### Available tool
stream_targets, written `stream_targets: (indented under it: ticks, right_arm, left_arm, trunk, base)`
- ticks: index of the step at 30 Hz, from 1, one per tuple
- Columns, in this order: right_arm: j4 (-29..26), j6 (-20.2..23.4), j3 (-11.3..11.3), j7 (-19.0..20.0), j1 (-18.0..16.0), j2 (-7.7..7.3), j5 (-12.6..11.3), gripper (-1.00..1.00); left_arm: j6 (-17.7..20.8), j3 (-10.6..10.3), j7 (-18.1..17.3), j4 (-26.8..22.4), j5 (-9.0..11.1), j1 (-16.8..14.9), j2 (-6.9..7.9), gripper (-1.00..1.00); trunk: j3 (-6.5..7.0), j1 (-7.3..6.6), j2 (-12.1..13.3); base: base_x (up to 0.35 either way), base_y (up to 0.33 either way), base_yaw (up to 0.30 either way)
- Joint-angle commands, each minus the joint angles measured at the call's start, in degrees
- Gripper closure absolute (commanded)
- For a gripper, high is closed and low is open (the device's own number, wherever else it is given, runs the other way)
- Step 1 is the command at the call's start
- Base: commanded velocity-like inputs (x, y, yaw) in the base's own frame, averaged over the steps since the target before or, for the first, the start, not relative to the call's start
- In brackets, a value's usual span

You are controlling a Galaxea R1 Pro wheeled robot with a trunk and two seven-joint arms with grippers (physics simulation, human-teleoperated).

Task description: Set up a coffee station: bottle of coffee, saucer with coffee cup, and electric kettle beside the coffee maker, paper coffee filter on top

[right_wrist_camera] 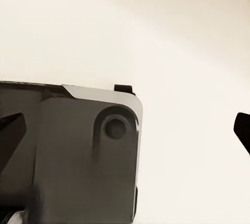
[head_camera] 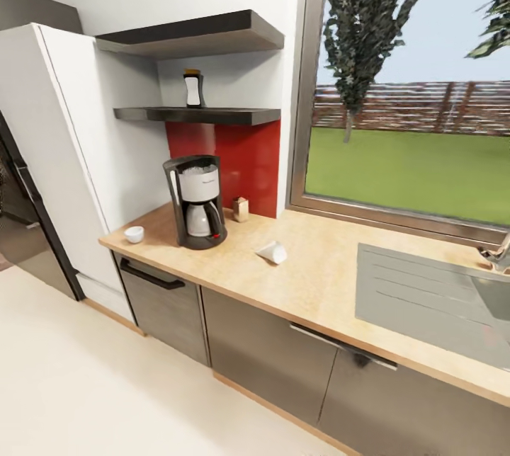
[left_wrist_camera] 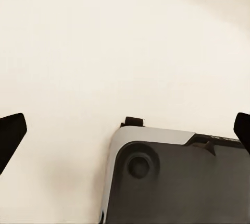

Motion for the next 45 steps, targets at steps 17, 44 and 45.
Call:
stream_targets:
  ticks: [17,44,45]
  right_arm:
    - [0.01,-0.09,-0.4,0.0,-0.02,0.34,-0.01,-1.0]
    - [-4.48,0.0,-0.1,0.47,-0.08,1.64,-0.07,-1.0]
    - [-5.88,0.01,-0.1,0.49,-0.08,2.05,-0.05,-1.0]
  left_arm:
    - [-0.17,-0.05,-0.08,0.0,0.44,-0.05,1.39,-1.0]
    - [0.66,-0.38,0.38,6.47,-5.58,-0.05,2.65,-1.0]
    - [0.67,-0.38,0.42,6.61,-5.61,-0.05,2.77,-1.0]
  trunk:
    - [-0.13,0.03,-0.13]
    - [0.38,0.03,-0.13]
    - [0.38,0.03,-0.13]
  base:
    - [0.078,0.296,-0.001]
    - [0.071,0.064,-0.106]
    - [0.0,0.0,-0.007]
